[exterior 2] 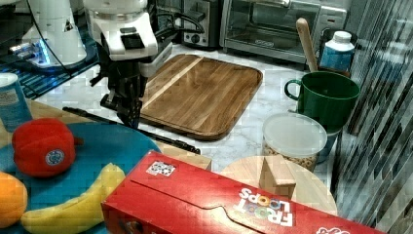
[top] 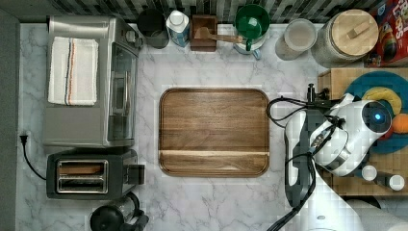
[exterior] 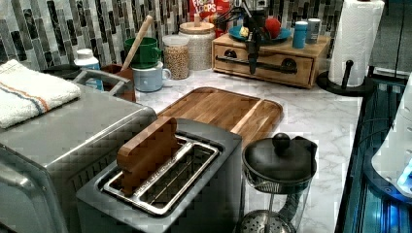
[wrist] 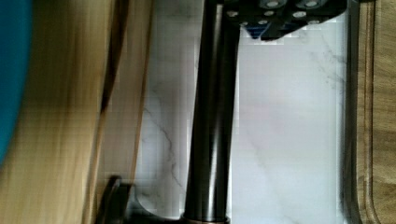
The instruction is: Close the drawer.
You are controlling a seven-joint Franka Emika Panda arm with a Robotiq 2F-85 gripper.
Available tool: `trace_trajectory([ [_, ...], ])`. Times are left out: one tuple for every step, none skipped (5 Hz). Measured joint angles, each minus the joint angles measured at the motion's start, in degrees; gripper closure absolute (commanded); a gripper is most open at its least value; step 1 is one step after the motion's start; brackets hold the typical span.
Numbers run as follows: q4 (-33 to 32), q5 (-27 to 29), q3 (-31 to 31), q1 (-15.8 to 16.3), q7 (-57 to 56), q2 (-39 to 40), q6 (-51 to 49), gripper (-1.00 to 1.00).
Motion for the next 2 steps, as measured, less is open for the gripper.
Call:
trace_trajectory([
  [0.45,-0.12,0.01,0.0,0.0,0.24,-0.76,1.0],
  [0.56,0.48,-0.2,0.06,0.0,0.27,-1.01,1.0],
])
